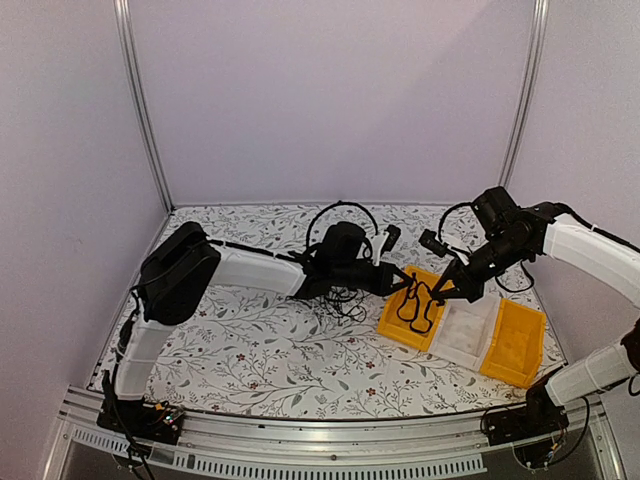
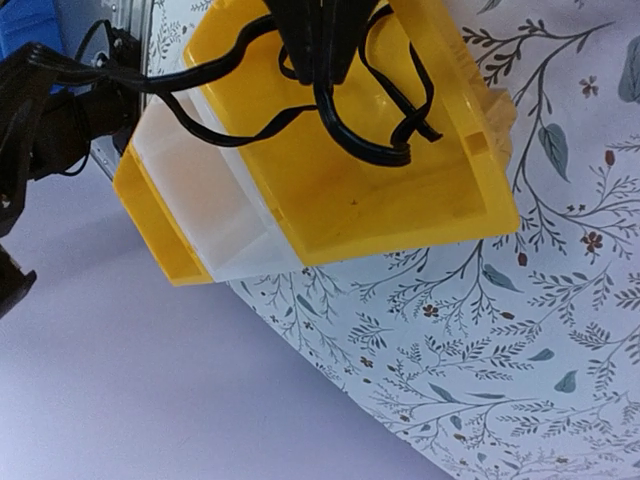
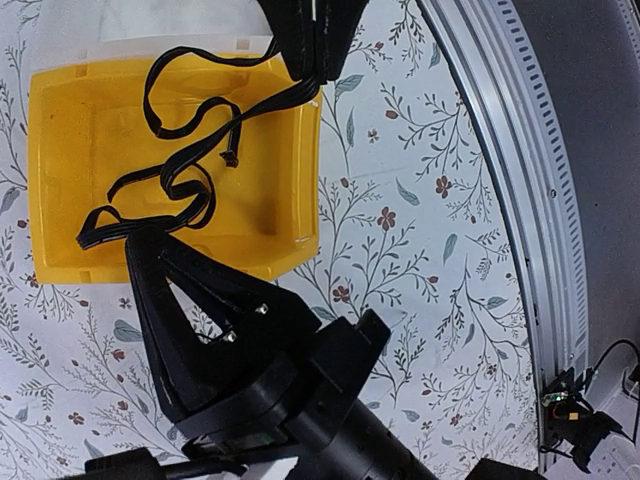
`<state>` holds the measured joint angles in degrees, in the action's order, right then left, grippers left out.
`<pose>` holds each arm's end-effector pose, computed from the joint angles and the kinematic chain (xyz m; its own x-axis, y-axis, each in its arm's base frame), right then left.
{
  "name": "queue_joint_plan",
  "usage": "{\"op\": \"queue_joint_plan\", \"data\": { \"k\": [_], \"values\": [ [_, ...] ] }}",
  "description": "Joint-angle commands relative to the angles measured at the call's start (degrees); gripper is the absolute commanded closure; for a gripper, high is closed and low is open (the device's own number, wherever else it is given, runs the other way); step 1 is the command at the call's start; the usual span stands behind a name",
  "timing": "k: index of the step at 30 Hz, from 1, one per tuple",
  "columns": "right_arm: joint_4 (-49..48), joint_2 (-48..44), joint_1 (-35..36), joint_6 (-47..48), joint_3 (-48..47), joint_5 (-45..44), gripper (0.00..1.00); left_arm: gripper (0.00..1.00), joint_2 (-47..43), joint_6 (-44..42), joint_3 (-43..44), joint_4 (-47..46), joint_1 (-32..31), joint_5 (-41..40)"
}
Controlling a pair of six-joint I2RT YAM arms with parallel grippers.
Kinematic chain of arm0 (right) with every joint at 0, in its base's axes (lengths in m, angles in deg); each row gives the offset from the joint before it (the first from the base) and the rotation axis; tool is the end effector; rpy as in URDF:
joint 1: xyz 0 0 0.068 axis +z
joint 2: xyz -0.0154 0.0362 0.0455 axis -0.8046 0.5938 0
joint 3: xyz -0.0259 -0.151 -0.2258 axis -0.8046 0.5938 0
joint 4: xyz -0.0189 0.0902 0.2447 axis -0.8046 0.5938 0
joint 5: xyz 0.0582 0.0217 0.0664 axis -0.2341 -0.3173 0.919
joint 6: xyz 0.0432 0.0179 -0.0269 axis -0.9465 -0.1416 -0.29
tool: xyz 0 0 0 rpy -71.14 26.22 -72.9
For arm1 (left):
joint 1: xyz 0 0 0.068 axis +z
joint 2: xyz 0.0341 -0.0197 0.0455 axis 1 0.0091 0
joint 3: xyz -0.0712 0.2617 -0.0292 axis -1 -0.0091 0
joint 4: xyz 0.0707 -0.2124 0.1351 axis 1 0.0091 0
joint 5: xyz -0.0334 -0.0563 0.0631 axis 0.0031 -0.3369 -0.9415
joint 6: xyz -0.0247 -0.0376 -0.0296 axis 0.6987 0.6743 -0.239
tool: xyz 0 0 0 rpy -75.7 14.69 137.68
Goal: Untangle the cables
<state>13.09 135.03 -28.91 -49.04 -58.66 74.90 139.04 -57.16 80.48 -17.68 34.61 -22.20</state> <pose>0.2206 0.1221 0.2727 -0.4512 -0.6678 -0.5920 -0.8881 0.4007 0.2250 0.2909 -0.4372 0.1577 -0.6840 0.1255 -0.7186 0.7067 0.3582 -0.6101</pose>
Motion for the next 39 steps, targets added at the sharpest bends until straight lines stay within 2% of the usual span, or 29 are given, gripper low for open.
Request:
{"op": "queue_joint_plan", "data": {
  "k": [1,11,16,27,37,38,39],
  "values": [
    [-3.42,1.01,-0.68,-3.23,-0.64,-0.91,1.00,1.00,2.23,0.92,1.29,-3.04,-1.38,1.72],
    [-12.26,8.25,-1.20,-8.22,-1.25,-2.82,1.00,1.00,0.50,1.45,0.92,0.83,-1.65,-0.62],
    [-14.79,14.87,-1.24,-8.37,-2.17,-5.55,1.00,0.92,-2.22,1.28,0.40,4.63,-1.49,-2.17],
    [-17.04,24.15,-1.73,-10.22,-3.77,-10.48,1.00,0.78,-12.01,2.75,-8.88,6.35,0.31,-8.51],
    [-16.00,28.44,-1.63,-9.21,-7.53,-16.94,1.00,0.68,-28.97,0.59,-22.76,10.75,2.28,-20.31],
    [-15.17,27.55,-1.64,-8.62,-8.03,-17.83,0.99,0.67,-30.18,0.31,-23.60,12.12,2.69,-21.35],
    [-14.27,26.72,-1.64,-8.02,-8.47,-18.73,0.94,0.65,-31.22,0.05,-24.13,13.59,3.42,-22.24]
  ]
}}
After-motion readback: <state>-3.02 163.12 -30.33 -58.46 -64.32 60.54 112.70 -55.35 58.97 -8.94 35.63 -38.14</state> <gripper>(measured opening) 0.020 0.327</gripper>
